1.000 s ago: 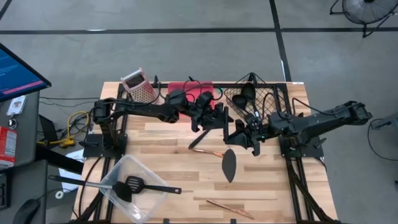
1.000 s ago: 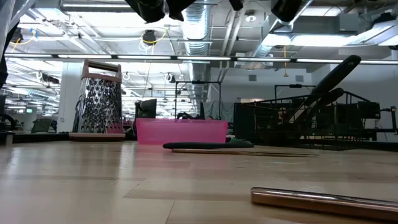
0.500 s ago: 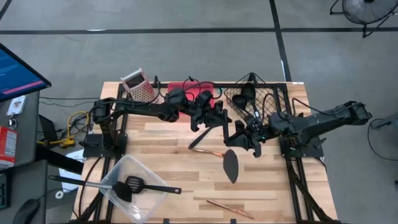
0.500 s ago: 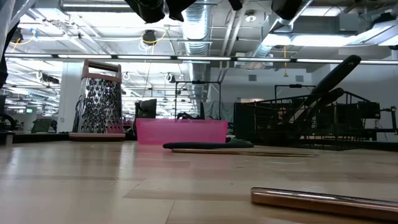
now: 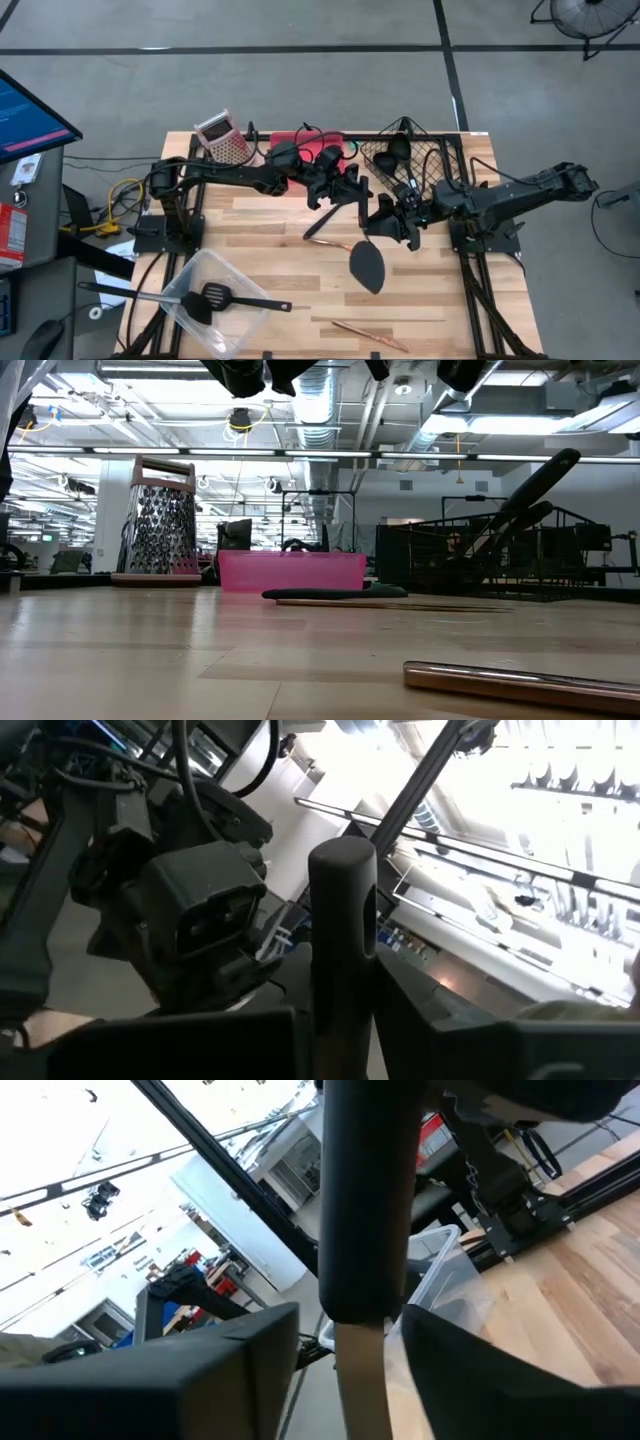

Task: Pick & Place Kitchen Items
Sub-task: Put the black spatula into the transparent bin

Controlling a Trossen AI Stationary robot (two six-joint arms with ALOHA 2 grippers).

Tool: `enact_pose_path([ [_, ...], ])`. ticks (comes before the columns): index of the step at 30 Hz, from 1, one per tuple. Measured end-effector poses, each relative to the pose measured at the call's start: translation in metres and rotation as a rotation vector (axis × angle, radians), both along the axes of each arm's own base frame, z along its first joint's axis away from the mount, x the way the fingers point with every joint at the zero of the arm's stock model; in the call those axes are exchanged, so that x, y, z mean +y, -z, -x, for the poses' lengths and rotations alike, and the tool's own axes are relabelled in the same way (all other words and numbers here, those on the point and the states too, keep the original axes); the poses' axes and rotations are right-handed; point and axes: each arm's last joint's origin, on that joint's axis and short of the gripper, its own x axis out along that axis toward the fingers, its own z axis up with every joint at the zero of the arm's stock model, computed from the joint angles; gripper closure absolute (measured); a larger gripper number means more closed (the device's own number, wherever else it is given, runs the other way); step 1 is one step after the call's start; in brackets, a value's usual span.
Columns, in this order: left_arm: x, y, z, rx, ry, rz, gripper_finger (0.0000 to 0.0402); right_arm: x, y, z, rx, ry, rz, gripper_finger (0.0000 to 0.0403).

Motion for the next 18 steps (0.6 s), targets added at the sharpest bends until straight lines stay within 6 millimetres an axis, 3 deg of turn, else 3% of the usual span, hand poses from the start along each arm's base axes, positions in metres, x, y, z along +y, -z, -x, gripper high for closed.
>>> enact_pose_path([
  [7, 0.000, 0.000, 0.000, 0.035, 0.021, 0.061, 0.0361, 0.001, 0.000, 0.000, 0.018, -0.054, -0.048, 0.0179],
  [18, 0.000, 0.001, -0.001, 0.084, 0.051, 0.129, 0.0362, 0.002, 0.015, 0.001, 0.176, -0.100, -0.041, 0.0200],
])
